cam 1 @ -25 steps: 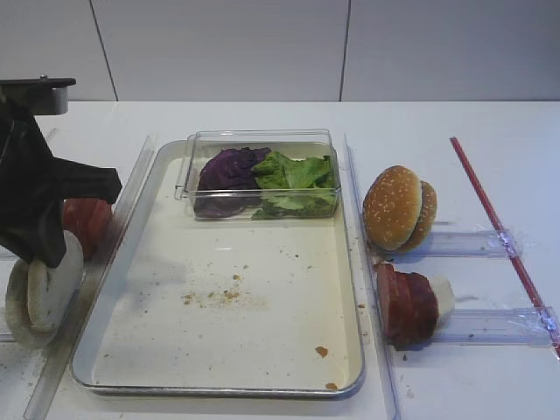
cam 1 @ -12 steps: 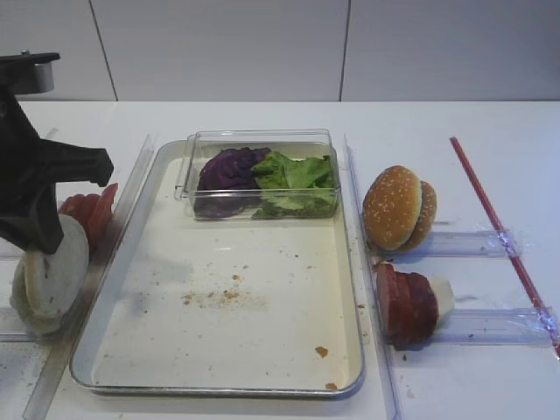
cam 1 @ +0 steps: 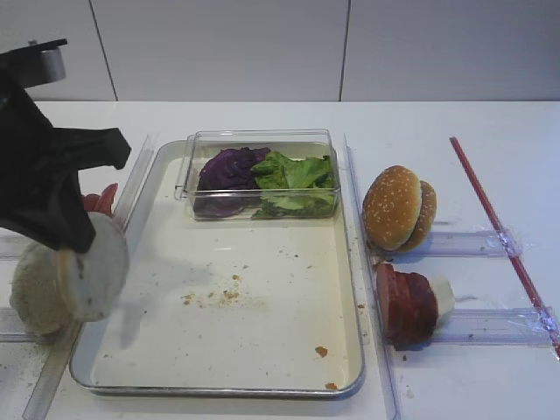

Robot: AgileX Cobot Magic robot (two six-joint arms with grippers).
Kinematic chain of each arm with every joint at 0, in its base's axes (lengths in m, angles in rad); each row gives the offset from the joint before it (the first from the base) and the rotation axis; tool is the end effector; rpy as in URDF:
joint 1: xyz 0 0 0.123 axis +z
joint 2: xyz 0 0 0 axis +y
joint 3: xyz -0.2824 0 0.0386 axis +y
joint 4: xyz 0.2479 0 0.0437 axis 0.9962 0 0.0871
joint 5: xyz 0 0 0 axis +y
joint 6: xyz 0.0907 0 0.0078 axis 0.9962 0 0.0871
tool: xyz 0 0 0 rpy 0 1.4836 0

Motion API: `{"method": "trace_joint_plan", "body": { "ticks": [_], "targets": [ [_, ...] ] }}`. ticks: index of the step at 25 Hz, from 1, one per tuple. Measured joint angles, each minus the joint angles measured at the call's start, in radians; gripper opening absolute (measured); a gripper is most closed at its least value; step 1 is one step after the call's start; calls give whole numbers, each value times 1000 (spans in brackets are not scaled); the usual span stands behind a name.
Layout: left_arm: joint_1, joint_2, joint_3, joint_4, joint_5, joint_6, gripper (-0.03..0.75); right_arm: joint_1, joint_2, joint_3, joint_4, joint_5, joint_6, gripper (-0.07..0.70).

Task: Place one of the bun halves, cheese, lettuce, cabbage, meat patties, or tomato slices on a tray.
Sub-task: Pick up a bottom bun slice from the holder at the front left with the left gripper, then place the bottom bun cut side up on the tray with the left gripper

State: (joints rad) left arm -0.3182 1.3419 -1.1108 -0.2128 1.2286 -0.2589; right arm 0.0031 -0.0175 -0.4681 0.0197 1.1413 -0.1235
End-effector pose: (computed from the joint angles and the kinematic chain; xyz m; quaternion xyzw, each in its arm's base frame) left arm 0.2251 -0.0932 0.3052 0.0038 0.9898 -0.1268 0.0650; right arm -0.0076 0.0016 0.2619 -0.0562 0.8752 -0.0191 0.4801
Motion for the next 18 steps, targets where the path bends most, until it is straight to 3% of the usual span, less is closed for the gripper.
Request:
{"method": "trace_joint_plan", "body": {
  "ticks": [11, 18],
  "targets": [
    [0, 4, 0, -212, 0, 161, 60, 0, 0, 0, 0, 0, 0, 506],
    [0, 113, 0, -347, -3, 305, 60, 0, 0, 0, 0, 0, 0, 506]
  ]
}}
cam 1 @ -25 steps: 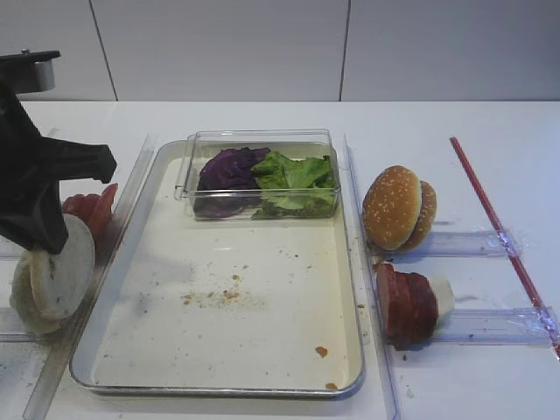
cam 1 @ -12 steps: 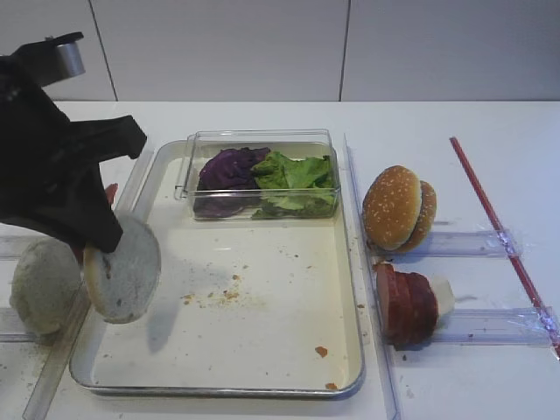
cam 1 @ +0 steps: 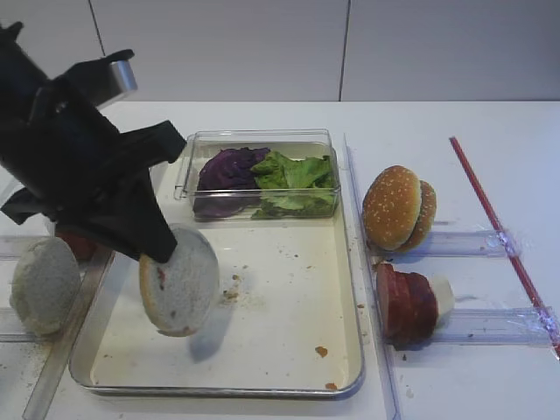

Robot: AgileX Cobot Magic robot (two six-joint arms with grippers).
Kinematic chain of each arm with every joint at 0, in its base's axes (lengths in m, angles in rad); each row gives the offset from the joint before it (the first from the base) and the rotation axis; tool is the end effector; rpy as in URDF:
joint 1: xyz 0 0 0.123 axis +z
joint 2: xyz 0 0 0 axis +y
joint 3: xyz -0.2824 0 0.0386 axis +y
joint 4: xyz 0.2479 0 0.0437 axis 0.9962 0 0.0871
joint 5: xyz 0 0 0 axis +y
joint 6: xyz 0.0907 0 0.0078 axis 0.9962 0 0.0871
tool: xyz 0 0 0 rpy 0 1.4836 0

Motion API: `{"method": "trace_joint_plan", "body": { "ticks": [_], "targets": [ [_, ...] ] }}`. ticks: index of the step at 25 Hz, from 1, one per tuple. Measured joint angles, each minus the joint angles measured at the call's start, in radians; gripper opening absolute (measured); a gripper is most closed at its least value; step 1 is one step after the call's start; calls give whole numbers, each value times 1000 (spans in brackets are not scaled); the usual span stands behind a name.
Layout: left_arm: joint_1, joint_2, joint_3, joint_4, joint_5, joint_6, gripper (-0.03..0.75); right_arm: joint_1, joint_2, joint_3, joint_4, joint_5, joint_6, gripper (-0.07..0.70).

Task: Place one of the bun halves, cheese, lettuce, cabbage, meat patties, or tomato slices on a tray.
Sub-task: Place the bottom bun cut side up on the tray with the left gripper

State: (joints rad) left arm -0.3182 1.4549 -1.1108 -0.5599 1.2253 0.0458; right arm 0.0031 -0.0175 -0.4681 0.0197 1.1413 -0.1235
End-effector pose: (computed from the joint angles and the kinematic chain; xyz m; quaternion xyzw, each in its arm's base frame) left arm 0.2375 -0.1262 0.2874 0.0932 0.9591 -0.2672 0.0063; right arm -0.0076 0.0016 0.2619 -0.0562 0.8752 -0.0191 0.4801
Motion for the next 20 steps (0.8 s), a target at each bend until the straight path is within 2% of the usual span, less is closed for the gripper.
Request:
{"method": "trace_joint_plan", "body": {
  "ticks": [6, 12, 15, 20],
  "targets": [
    [2, 109, 0, -121, -9, 139, 60, 0, 0, 0, 0, 0, 0, 506],
    [61, 191, 0, -238, -39, 268, 60, 0, 0, 0, 0, 0, 0, 506],
    [89, 231, 0, -290, -45, 317, 59, 0, 0, 0, 0, 0, 0, 506],
    [90, 258, 0, -297, -48, 352, 59, 0, 0, 0, 0, 0, 0, 506]
  ]
}}
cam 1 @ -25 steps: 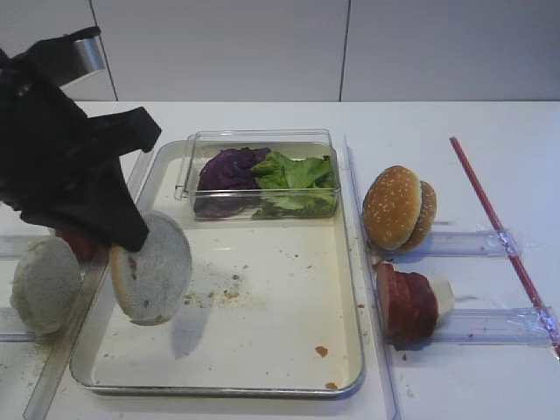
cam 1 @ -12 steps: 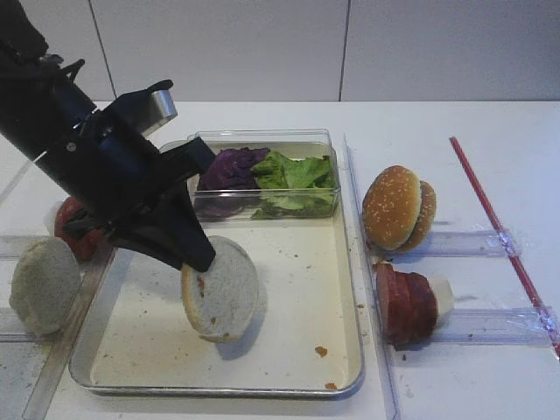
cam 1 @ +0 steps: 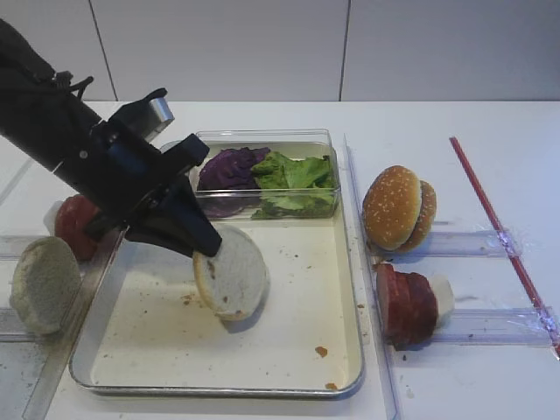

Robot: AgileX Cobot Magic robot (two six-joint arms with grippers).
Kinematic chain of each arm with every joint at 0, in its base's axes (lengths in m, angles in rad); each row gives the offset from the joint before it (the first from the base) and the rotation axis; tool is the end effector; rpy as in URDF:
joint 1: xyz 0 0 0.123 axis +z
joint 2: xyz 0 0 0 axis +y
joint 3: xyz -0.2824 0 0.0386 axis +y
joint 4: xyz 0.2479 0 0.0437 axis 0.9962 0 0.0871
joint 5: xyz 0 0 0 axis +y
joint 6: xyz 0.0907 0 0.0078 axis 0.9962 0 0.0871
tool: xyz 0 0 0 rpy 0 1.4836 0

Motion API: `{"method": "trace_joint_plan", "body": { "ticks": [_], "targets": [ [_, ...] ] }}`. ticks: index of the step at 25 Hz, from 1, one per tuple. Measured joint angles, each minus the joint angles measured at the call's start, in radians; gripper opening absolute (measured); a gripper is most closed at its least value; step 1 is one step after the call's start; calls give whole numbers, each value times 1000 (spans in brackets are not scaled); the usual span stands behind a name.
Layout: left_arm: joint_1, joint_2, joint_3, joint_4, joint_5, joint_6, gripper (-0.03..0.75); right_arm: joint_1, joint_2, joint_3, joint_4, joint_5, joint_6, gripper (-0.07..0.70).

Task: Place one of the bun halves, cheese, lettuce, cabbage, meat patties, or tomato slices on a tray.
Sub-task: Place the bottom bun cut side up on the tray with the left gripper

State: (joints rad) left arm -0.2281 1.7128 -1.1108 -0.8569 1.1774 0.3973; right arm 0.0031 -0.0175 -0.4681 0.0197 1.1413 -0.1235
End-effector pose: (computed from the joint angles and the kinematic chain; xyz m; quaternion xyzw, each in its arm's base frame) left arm 0.2880 -0.1321 0.2277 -0.1059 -0.9200 0.3767 0.0234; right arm -0.0076 0.0016 0.2619 -0.0562 0.8752 -0.0191 0.4801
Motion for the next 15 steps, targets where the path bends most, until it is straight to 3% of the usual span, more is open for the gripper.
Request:
{"method": "trace_joint_plan", "body": {
  "ticks": [15],
  "targets": [
    [0, 56, 0, -19, -44, 80, 57, 0, 0, 0, 0, 0, 0, 506]
  ]
}}
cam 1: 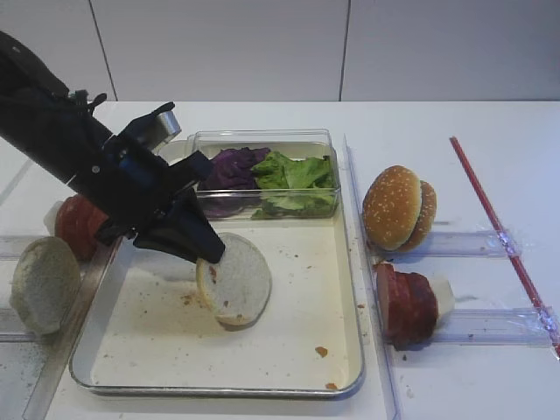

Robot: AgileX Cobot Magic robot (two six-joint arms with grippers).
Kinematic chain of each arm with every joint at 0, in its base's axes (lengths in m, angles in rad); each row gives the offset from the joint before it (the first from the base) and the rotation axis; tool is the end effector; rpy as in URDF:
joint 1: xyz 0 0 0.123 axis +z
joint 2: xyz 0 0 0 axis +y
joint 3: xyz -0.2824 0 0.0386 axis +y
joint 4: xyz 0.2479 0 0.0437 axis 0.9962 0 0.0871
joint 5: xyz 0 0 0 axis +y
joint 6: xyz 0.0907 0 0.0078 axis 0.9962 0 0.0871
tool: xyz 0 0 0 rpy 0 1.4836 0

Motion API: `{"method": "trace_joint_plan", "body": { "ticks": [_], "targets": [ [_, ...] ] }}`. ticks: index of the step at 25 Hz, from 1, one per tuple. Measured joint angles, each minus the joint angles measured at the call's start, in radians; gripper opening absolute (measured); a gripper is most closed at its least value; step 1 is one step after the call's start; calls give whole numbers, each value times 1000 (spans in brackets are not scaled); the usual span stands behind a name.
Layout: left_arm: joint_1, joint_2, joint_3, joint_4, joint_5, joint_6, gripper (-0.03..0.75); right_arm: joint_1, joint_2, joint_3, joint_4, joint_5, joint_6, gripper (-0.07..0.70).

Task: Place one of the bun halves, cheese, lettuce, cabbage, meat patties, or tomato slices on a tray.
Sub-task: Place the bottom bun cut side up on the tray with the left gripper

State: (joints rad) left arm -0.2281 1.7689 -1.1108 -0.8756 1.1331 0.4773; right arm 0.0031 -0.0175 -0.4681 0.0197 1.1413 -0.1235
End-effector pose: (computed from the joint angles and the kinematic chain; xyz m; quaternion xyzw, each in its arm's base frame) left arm 0.2975 -0.1341 0.2100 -0.1199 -0.9188 0.3758 0.0137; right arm -0.0076 0.0016 0.2619 -0.0562 0.8752 -0.0191 0.4801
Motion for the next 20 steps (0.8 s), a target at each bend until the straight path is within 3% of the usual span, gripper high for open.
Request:
{"method": "trace_joint_plan", "body": {
  "ticks": [14, 20],
  "targets": [
    [0, 0, 0, 1, -26, -23, 58, 0, 0, 0, 0, 0, 0, 506],
    [0, 1, 0, 9, -41, -56, 111, 0, 0, 0, 0, 0, 0, 506]
  ]
}}
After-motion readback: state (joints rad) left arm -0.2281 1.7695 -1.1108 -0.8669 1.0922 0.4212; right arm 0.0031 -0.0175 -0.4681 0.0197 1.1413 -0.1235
